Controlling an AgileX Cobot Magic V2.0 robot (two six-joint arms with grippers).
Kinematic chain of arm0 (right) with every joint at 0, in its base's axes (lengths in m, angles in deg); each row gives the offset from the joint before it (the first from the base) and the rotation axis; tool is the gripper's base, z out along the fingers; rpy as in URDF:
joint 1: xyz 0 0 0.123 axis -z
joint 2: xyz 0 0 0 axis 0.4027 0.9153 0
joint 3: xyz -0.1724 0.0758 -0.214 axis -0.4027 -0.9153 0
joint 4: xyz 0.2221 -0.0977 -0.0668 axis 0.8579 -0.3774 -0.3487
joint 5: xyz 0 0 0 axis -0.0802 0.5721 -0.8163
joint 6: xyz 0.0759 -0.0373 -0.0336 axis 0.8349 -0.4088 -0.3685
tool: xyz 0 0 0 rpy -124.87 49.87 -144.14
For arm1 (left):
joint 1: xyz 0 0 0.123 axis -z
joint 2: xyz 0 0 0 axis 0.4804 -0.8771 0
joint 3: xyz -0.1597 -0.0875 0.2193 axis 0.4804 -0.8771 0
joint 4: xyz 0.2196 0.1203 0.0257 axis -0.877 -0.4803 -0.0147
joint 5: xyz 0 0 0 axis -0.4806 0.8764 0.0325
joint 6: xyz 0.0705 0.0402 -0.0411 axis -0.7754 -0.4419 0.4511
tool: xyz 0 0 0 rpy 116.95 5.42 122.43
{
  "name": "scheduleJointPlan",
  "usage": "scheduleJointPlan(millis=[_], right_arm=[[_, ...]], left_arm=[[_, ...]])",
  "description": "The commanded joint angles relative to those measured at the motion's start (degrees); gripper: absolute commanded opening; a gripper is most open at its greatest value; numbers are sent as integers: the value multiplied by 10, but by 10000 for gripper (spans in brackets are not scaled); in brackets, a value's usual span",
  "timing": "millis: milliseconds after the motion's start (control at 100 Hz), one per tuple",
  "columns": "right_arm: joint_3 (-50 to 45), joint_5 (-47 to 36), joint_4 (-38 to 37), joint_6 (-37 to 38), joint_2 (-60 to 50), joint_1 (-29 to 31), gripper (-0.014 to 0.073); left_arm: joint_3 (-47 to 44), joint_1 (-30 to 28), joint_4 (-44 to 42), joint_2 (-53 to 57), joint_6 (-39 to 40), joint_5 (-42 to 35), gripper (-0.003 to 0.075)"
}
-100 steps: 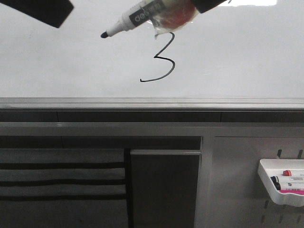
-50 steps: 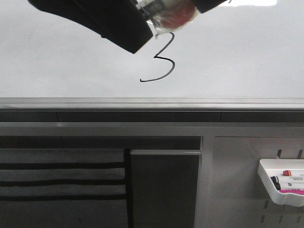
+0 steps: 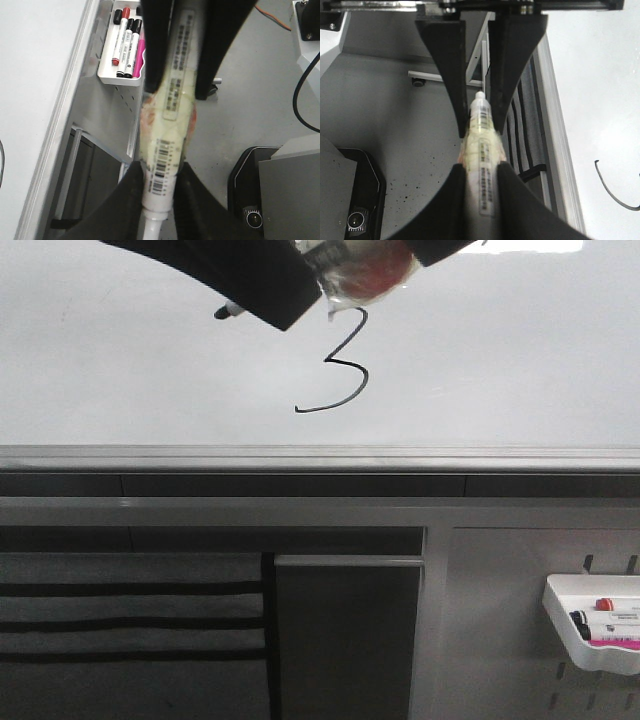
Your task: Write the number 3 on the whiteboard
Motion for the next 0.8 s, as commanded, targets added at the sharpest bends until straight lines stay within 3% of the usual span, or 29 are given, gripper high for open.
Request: scheduleJointPlan(millis=[0, 270, 540, 790], right_arm=[[19, -3, 27, -5, -16, 2, 7], [19, -3, 27, 6, -16, 2, 22], [19, -18, 27, 13, -17, 3, 304], [19, -86, 14, 97, -89, 85, 325]], left_arm=[[18, 6, 27, 14, 1, -16, 71], [18, 6, 27, 14, 1, -14, 37], [18, 6, 27, 14, 1, -12, 37], [18, -46, 9, 14, 17, -28, -10]])
